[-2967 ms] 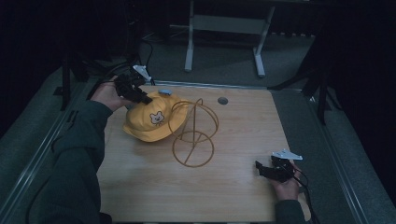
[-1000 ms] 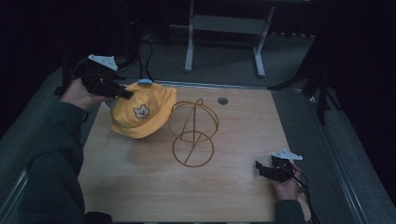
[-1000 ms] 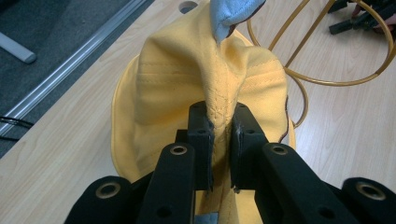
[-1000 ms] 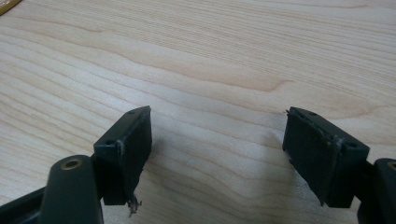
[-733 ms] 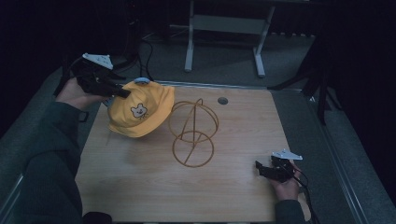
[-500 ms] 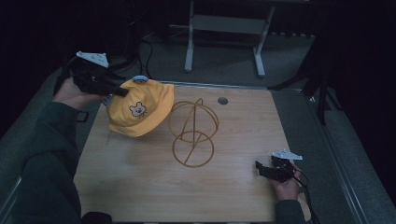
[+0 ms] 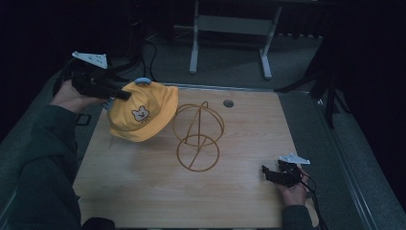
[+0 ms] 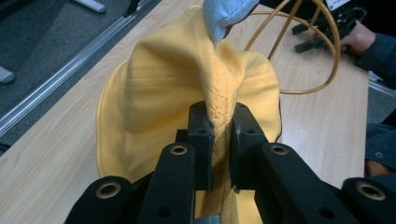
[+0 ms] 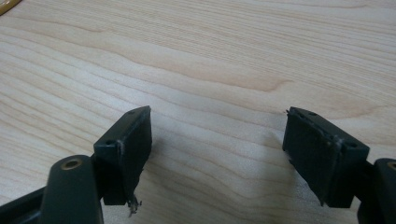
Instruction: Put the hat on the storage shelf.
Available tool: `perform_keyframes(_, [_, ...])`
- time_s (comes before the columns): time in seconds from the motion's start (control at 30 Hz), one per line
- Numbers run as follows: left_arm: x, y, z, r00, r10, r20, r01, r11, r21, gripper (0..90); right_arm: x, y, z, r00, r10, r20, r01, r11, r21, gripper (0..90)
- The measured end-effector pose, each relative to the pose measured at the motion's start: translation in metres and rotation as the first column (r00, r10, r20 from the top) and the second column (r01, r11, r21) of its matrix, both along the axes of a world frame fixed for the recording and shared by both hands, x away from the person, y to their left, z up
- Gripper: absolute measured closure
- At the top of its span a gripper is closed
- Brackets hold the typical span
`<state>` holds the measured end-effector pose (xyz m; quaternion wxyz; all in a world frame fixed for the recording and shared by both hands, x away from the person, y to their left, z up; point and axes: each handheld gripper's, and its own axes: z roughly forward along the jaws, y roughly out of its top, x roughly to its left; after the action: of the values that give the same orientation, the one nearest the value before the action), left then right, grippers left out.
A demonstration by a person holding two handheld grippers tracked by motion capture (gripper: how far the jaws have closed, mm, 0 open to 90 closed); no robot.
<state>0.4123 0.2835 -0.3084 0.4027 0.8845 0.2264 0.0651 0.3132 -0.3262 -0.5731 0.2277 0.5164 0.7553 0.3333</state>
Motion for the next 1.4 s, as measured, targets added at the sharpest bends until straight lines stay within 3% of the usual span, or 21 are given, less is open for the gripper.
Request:
perform_keyframes(0.33, [-0.005,0.001,0.004,0.9996,-0.026,0.004,0.027,0.9993,-0.028,80.9,0.000,0.000,0.000,1.0000,0.000,0.000,0.000,1.000,-0.001,23.8])
perform_keyframes(0.5, [-0.008,0.002,0.007,0.9991,-0.038,0.017,0.039,0.9971,-0.065,80.9,0.000,0.000,0.000,1.0000,-0.001,-0.001,0.001,1.000,0.000,23.8])
perform_keyframes(1.07, [-0.018,-0.012,0.033,0.9944,-0.091,0.054,0.093,0.9954,-0.024,80.9,0.000,0.000,0.000,1.0000,-0.001,-0.001,0.001,1.000,0.000,23.8])
perform_keyframes(1.4, [-0.021,-0.021,0.042,0.9919,-0.104,0.072,0.105,0.9945,-0.001,80.8,0.000,0.000,0.000,1.0000,-0.001,-0.002,0.001,1.000,0.000,23.8])
